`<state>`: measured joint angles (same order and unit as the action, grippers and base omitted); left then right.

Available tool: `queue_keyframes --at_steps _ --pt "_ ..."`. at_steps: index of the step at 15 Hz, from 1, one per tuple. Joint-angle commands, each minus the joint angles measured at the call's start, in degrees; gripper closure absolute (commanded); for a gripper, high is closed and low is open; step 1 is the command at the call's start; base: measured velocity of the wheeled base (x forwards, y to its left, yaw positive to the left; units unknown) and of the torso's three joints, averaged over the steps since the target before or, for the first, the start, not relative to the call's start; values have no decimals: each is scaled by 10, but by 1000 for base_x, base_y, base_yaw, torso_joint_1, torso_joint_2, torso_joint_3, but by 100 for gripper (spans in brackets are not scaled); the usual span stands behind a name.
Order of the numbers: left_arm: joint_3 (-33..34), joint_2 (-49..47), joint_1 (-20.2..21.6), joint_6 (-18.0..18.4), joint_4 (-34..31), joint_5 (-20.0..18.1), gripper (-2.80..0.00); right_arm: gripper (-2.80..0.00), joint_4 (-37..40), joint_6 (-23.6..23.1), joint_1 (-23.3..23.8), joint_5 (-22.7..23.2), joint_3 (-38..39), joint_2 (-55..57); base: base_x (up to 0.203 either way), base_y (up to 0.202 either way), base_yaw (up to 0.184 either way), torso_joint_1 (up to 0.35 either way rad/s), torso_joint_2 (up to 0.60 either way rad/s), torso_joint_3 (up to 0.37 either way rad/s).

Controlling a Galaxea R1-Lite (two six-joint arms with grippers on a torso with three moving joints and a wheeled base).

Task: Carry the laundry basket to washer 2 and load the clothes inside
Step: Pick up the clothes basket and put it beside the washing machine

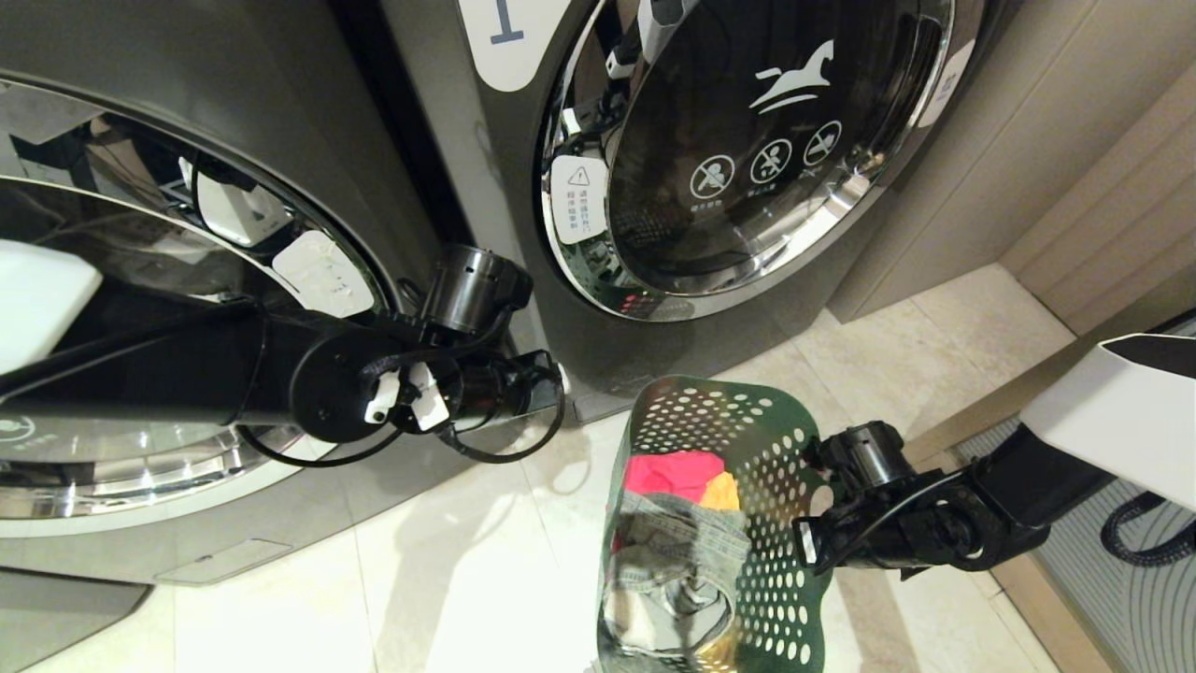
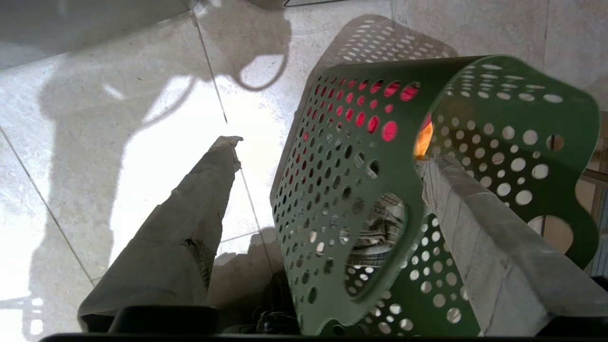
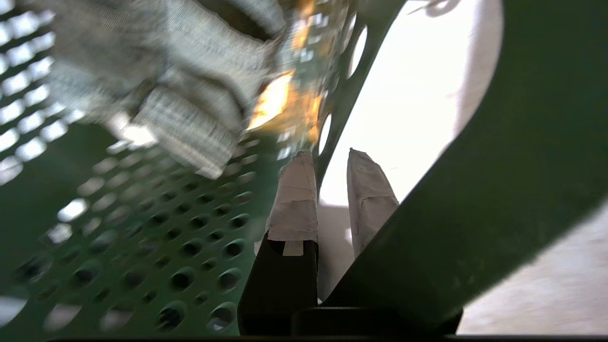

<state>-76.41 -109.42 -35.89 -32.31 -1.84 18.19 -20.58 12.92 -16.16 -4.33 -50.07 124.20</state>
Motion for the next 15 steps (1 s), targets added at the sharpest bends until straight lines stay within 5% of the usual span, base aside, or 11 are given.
queue_keyframes --at_steps 1,6,15 --pt "-1 -2 0 -2 1 1 -280 0 -5 -46 20 1 -11 5 0 0 0 0 0 0" --pt "1 2 1 -2 1 1 -280 0 -20 -182 42 39 -19 -1 0 0 0 0 0 0" --pt "-5 -7 4 -2 3 -3 -280 0 -28 -205 34 81 -101 -4 0 0 0 0 0 0"
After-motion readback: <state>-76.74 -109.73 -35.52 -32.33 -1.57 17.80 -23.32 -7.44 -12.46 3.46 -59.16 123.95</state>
